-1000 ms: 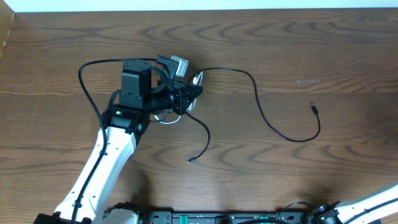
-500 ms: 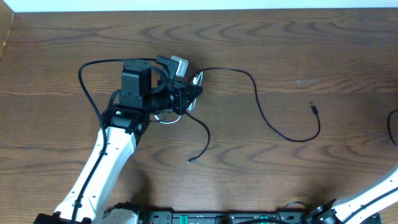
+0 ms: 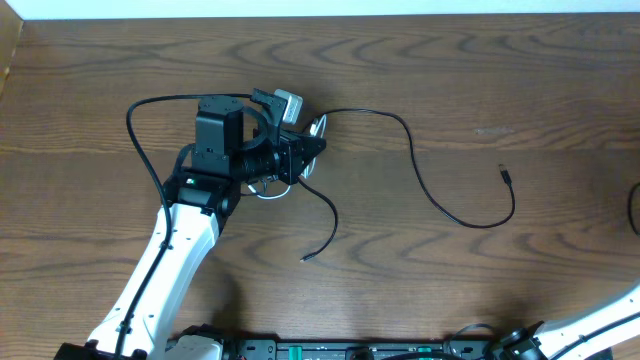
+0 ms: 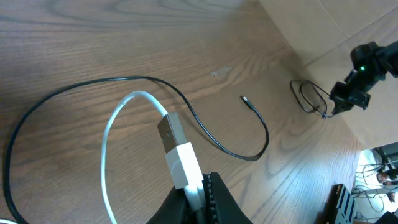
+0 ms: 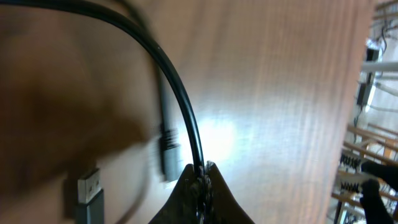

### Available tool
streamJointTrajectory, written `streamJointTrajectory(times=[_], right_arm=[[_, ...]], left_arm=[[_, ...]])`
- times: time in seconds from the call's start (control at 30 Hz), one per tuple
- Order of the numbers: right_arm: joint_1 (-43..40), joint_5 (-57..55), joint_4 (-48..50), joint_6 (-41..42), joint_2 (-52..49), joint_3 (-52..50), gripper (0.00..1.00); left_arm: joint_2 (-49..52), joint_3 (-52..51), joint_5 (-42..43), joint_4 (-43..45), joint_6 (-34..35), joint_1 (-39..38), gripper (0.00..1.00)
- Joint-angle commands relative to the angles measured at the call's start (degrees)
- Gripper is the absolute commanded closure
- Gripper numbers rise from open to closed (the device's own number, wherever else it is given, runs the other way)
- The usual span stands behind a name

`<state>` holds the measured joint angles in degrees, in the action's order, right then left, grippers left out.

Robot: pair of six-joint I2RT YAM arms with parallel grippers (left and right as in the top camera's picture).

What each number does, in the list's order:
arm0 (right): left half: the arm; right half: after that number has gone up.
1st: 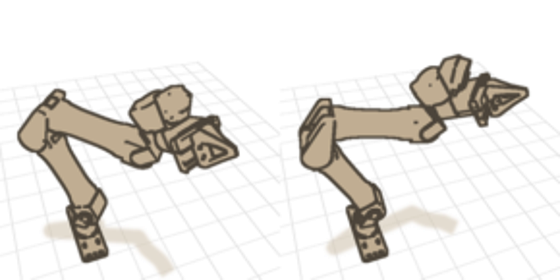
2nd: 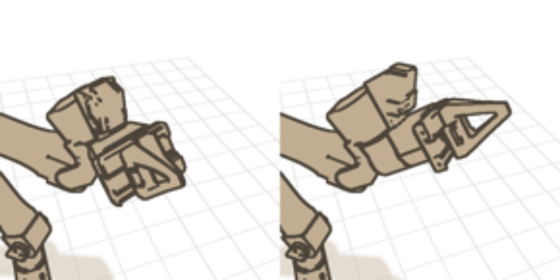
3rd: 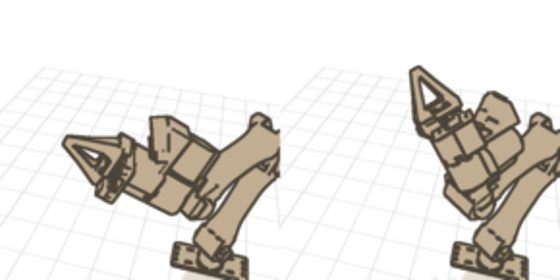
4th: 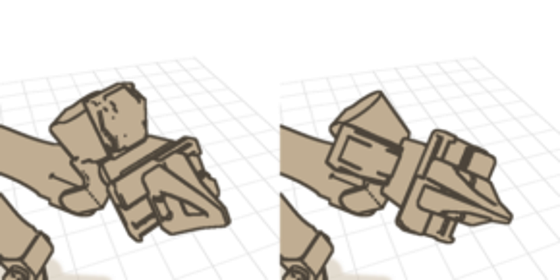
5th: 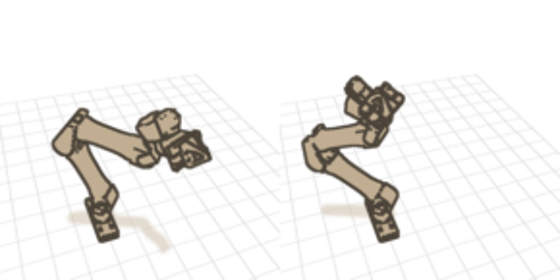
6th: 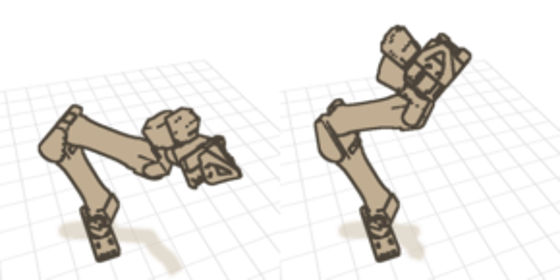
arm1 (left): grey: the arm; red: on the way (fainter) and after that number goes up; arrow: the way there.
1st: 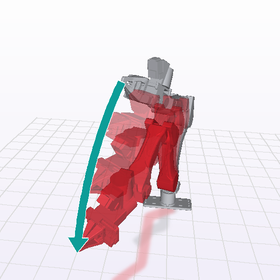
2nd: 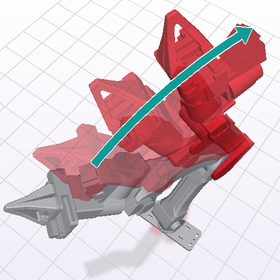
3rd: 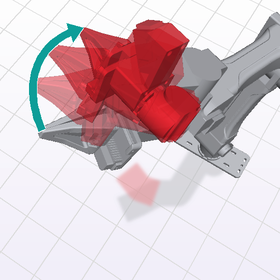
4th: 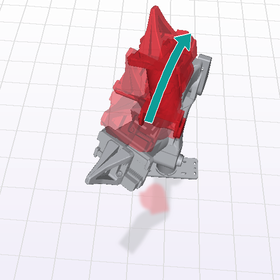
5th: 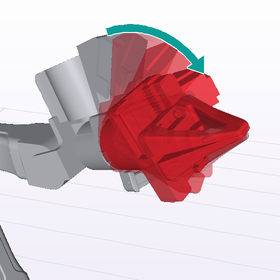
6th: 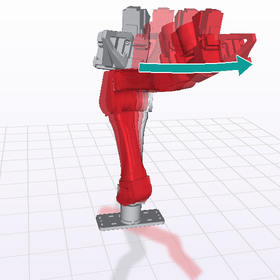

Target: Untangle cables

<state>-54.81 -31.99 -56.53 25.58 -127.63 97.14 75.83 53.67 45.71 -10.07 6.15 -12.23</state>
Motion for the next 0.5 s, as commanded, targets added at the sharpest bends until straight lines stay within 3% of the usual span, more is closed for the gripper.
streamJointTrajectory(times=[0.0,0.47], right_arm=[[-2.27,-1.95,-0.42,0.07,1.57,-0.31,0.99],[-5.2,-4.09,-3.56,4.22,1.66,-0.57,0.99]], left_arm=[[0.42,-0.33,-0.35,0.07,0.07,-0.13,0.93],[0.44,-0.33,-0.37,0.04,-0.59,-0.13,0.92]])
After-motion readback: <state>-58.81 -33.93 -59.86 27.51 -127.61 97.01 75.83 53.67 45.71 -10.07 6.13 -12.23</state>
